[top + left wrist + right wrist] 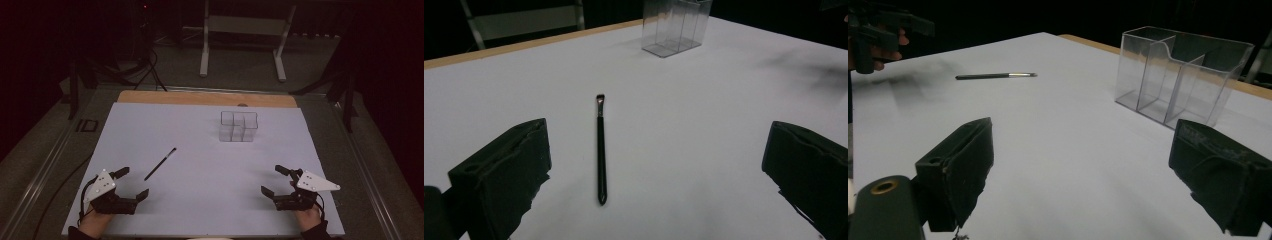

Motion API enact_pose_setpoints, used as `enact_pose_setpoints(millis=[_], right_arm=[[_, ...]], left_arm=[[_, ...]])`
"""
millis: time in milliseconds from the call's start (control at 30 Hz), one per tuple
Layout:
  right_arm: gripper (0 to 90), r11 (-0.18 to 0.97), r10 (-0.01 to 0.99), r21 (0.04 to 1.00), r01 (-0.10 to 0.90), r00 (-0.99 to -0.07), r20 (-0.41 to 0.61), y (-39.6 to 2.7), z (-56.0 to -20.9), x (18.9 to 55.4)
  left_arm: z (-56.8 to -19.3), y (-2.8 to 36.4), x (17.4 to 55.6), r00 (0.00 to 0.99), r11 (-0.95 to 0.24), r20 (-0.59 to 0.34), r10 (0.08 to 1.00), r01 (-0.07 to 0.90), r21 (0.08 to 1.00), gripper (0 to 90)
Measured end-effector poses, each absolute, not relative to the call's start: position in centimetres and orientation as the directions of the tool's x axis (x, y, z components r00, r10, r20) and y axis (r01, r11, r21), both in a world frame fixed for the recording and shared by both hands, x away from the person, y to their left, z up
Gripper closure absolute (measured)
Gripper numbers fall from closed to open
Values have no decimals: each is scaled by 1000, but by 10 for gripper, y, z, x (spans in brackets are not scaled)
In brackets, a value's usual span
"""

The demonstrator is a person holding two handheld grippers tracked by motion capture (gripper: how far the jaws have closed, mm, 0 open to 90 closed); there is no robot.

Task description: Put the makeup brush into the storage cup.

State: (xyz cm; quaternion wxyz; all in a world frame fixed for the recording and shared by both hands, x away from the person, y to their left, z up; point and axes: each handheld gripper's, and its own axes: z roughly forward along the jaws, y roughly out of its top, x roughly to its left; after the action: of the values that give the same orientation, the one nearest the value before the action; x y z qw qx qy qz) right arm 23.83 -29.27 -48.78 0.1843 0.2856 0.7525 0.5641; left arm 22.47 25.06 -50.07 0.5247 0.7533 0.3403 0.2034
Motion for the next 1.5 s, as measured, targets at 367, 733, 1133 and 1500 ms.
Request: enact_pose_setpoints(millis=[367,733,1133,1500], right_arm=[[109,197,628,956,217,-777,47,-293,-487,239],[109,198,621,957,212,-783,45,-290,-488,240],[109,202,612,956,211,-790,45,-288,-489,244],[109,200,605,956,213,-795,50,-287,-489,245]], left_arm=[[-500,249,223,692,-206,-73,718,312,927,7],[-466,243,217,688,-200,-101,719,343,918,7],[-404,252,235,724,-271,-53,688,324,906,8],[-379,242,263,719,-378,-14,695,383,843,18]])
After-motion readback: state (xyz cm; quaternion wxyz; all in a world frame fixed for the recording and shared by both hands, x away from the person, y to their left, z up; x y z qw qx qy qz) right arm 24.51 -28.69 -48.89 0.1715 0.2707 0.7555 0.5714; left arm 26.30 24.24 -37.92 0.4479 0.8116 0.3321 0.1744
